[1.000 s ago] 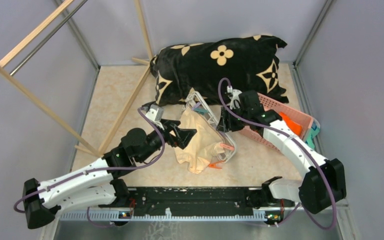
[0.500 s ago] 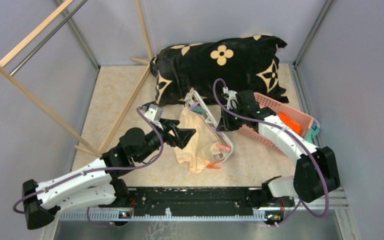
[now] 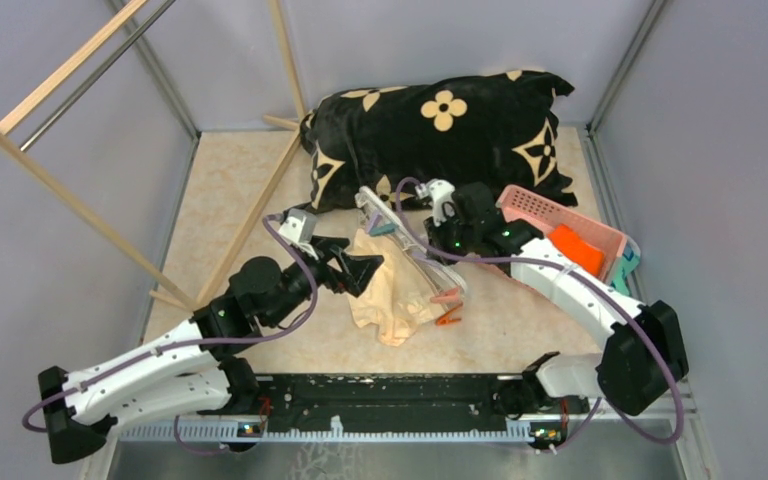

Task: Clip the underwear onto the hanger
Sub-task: Pick up the hanger at the center of the board.

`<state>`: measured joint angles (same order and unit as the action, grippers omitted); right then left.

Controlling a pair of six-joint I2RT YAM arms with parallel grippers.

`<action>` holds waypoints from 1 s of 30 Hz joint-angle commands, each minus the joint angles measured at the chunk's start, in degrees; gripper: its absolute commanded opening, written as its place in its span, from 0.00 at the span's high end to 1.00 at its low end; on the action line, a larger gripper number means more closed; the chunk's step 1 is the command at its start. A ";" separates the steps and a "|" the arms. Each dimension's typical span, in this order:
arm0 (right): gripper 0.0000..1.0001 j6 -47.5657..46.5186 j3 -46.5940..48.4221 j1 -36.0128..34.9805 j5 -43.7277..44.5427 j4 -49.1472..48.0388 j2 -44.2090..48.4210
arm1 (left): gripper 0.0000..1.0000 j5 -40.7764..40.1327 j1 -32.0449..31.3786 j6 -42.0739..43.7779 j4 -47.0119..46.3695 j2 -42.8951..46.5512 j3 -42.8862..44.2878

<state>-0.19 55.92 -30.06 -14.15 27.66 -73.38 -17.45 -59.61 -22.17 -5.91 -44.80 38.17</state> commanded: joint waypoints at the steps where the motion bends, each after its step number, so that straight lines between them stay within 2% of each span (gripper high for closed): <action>1: 1.00 -11.69 2.70 -7.94 8.24 -7.08 4.07 | 0.00 -5.69 0.20 0.52 4.71 2.44 3.73; 5: 1.00 -19.70 -2.41 -12.48 13.45 -14.76 7.90 | 0.00 -10.67 0.21 -0.75 10.33 6.26 5.05; 11: 1.00 -42.82 -17.41 -23.71 17.26 -33.77 15.57 | 0.00 -14.46 0.20 -0.37 17.13 12.69 6.66; 15: 1.00 -52.19 -24.62 -26.72 16.54 -44.05 18.55 | 0.00 -13.56 0.20 -1.81 21.27 12.33 8.32; 19: 1.00 -58.81 -31.18 -29.74 16.95 -53.36 21.80 | 0.01 -8.96 0.20 -5.67 22.67 9.07 7.31; 24: 1.00 -63.68 -33.51 -33.91 20.69 -55.12 23.18 | 0.00 -4.08 0.20 -8.15 19.04 2.32 4.46; 27: 1.00 -63.99 -33.34 -35.20 19.94 -52.69 24.31 | 0.00 -3.49 0.28 -2.51 15.32 -2.49 5.57; 30: 1.00 -64.96 -33.05 -37.15 20.24 -49.48 26.20 | 0.00 -3.86 2.74 2.36 18.54 -9.10 11.17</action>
<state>-61.28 21.28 -64.77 5.26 -17.10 -51.03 -22.70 -59.33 -25.98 12.88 -48.56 43.57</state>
